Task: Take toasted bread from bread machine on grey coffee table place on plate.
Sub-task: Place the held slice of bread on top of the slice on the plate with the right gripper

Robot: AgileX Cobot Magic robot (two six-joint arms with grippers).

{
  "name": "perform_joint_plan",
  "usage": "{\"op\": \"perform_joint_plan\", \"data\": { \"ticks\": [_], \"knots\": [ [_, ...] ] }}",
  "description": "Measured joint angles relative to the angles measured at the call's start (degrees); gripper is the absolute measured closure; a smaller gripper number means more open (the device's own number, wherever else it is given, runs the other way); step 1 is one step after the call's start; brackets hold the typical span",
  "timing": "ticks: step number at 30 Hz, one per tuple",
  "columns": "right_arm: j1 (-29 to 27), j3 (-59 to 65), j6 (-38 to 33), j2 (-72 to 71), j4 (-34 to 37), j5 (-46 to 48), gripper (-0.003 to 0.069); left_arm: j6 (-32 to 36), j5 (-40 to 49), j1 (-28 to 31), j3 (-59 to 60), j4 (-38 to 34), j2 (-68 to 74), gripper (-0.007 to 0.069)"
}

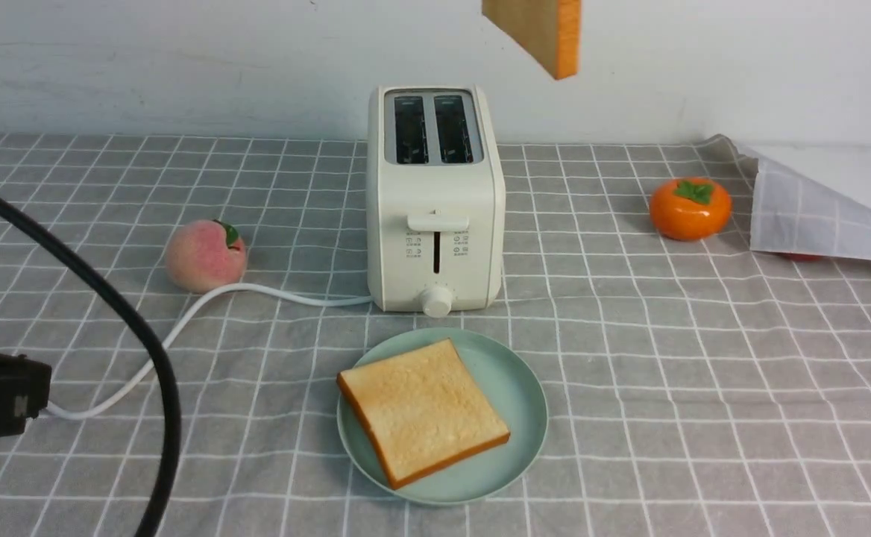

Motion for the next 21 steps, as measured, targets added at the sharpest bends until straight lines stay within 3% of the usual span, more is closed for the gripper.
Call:
{"op": "perform_joint_plan", "data": {
  "ticks": [3,5,9,15,21],
  "knots": [
    [-3.0,5.4,-0.3,-3.9,4.7,3.2,0.0562,-0.1,-0.1,0.0,0.0,0.0,0.0,0.0638],
    [-8.4,18.0,-3.9,-8.3,15.3,4.0,0.0562,-0.9,-0.1,0.0,0.0,0.0,0.0,0.0638],
    [-12.3,34.7,-12.3,-10.3,31.3,4.0,0.0562,-1.4,-0.2,0.0,0.0,0.0,0.0,0.0638],
    [-10.6,54.3,-27.2,-5.8,45.9,0.9,0.0562,-1.4,-0.2,0.0,0.0,0.3,0.0,0.0638],
    [-9.5,57.6,-36.5,2.3,56.0,-7.8,0.0562,-1.5,-0.1,0.0,0.0,0.6,0.0,0.0638]
  ]
}}
